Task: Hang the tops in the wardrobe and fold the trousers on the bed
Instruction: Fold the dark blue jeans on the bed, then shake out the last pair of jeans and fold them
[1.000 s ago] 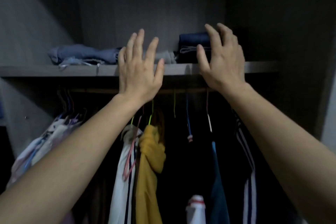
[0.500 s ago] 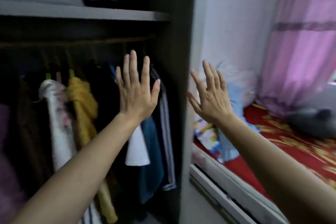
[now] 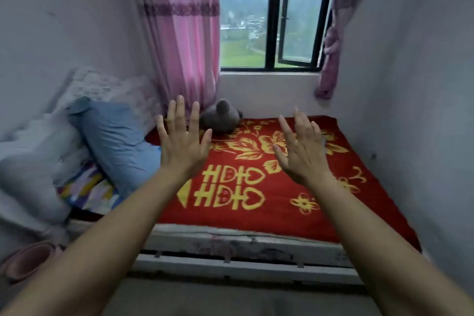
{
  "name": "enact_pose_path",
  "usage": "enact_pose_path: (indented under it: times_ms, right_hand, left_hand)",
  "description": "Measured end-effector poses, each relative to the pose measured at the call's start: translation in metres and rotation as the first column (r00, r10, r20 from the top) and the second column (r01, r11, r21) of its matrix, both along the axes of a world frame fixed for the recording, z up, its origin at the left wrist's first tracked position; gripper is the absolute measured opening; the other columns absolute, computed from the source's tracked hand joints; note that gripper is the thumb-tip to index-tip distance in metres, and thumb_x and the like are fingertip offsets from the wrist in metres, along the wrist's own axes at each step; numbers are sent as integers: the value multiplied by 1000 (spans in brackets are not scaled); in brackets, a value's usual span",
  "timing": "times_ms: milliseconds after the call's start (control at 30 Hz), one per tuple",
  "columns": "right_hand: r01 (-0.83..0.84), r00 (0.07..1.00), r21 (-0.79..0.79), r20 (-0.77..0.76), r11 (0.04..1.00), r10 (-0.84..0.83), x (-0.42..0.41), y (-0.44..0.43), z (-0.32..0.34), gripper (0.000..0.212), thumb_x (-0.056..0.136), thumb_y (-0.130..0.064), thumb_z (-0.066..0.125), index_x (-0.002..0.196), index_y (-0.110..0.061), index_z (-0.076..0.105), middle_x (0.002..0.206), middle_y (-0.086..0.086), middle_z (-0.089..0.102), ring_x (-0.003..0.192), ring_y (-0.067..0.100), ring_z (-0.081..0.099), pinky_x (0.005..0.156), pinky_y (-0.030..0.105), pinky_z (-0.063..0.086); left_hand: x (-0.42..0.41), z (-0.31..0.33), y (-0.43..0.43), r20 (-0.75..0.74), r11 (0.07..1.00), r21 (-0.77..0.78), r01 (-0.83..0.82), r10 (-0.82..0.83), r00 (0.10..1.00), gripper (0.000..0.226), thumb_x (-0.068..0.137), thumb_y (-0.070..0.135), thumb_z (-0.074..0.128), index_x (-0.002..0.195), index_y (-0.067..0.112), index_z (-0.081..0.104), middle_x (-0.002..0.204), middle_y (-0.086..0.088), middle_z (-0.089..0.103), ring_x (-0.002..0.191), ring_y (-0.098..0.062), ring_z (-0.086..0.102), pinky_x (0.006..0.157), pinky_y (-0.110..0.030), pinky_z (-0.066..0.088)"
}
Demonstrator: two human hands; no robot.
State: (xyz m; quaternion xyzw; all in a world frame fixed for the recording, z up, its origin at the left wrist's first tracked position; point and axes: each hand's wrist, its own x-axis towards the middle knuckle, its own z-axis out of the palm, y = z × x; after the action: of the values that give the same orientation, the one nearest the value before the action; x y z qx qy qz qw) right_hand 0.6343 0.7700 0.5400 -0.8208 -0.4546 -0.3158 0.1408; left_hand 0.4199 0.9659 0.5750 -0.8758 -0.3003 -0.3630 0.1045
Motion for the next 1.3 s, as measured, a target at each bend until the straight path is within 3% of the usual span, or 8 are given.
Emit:
enact_pose_path:
  times_ms: [167, 300, 533, 733, 967, 1133, 1300]
  right_hand:
    - [242, 967, -63, -64, 968, -246, 133, -104, -27, 78, 95, -48, 54, 157, -16, 19, 162, 21, 15, 145, 40, 24, 116, 56, 23]
    - [315, 935, -116, -132, 942, -329, 200, -125, -43, 79, 93, -47, 55, 157, -14, 21, 161, 24, 16, 144, 42, 25, 115, 58, 26]
    - [324, 886, -244, -259, 914, -384, 288, -72, -110, 79, 94, -48, 52, 157, -16, 17, 161, 23, 14, 147, 39, 22, 117, 55, 23]
    - [361, 841, -359, -272, 861, -467, 399, -1, -140, 79, 96, -50, 49, 158, -17, 14, 163, 22, 11, 148, 37, 21, 118, 52, 22]
    - [357, 798, -411, -333, 839, -503, 516, 64, -168, 77, 97, -49, 49, 158, -17, 17, 162, 20, 14, 147, 35, 24, 118, 50, 23]
    - [292, 754, -429, -447, 855, -481, 591, 91, -254, 76, 97, -48, 48, 158, -17, 16, 163, 19, 11, 148, 34, 21, 118, 49, 22]
    - [184, 662, -518, -563, 835, -495, 650, 114, -400, 76, 98, -50, 44, 158, -19, 8, 164, 16, 7, 149, 33, 18, 119, 46, 21]
  left_hand:
    - [159, -32, -69, -96, 985, -55, 166, -171, 981, 72, 97, 52, 33, 157, 16, 16, 163, -17, 3, 151, -32, 2, 118, -60, 11]
    - [236, -50, -79, -203, 964, -55, 260, -266, 942, 68, 99, 52, 32, 156, 18, 20, 163, -16, 7, 151, -31, 5, 117, -60, 17]
    - [354, -116, -23, -315, 957, -150, 247, -283, 906, 68, 99, 54, 29, 156, 19, 18, 163, -16, 8, 150, -32, 7, 117, -58, 20]
    - [474, -171, 51, -352, 921, -337, 195, -315, 881, 70, 97, 55, 29, 155, 16, 19, 161, -19, 13, 149, -36, 12, 114, -59, 25]
    - [602, -216, 116, -400, 872, -451, 190, -389, 830, 72, 98, 56, 27, 157, 19, 10, 163, -16, 1, 151, -33, 4, 118, -54, 17]
    - [675, -295, 123, -351, 811, -561, 167, -416, 839, 70, 99, 51, 38, 157, 21, 13, 163, -15, 4, 151, -31, 6, 118, -51, 18]
    - [711, -447, 121, -435, 767, -642, 15, -380, 816, 71, 99, 52, 36, 157, 22, 9, 164, -14, -4, 151, -31, 1, 118, -50, 19]
